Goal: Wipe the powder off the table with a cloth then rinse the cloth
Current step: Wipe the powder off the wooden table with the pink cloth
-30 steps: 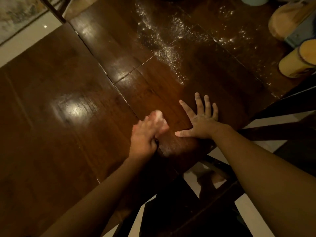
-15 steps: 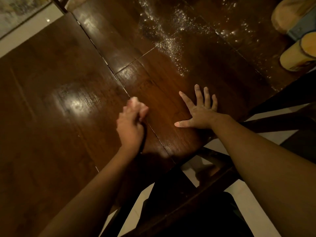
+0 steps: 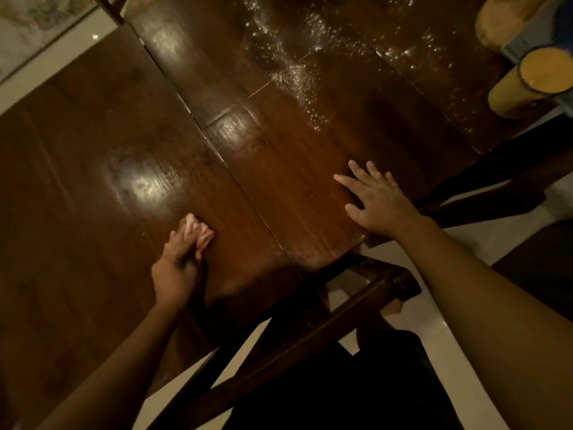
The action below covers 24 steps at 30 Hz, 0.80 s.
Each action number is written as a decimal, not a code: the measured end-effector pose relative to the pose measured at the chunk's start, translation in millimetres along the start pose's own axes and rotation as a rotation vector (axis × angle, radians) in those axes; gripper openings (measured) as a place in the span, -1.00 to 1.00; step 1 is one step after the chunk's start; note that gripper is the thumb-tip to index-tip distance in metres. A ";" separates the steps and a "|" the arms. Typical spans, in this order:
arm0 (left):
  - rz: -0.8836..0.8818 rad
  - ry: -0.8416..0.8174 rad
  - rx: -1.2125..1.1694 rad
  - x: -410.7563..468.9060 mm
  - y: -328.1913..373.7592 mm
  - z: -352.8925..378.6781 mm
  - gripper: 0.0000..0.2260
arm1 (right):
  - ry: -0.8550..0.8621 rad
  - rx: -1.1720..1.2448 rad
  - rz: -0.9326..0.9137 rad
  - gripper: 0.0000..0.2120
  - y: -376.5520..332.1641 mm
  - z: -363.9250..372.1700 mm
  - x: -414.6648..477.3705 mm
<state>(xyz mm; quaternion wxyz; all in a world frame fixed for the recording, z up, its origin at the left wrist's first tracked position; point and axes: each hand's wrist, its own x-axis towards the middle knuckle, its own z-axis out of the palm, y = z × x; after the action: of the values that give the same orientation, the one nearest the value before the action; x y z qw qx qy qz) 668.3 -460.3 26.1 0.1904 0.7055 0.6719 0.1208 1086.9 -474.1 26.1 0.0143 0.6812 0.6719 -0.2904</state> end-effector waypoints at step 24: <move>-0.085 0.077 0.104 17.1 -32.1 -22.8 -0.55 | -0.117 -0.076 -0.158 -0.39 -30.7 -10.8 16.7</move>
<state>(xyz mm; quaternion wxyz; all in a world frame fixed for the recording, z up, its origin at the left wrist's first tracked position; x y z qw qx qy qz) 630.8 -440.1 31.3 0.1327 0.6802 0.7133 0.1047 1061.4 -451.5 39.4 0.0565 0.6072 0.7319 -0.3040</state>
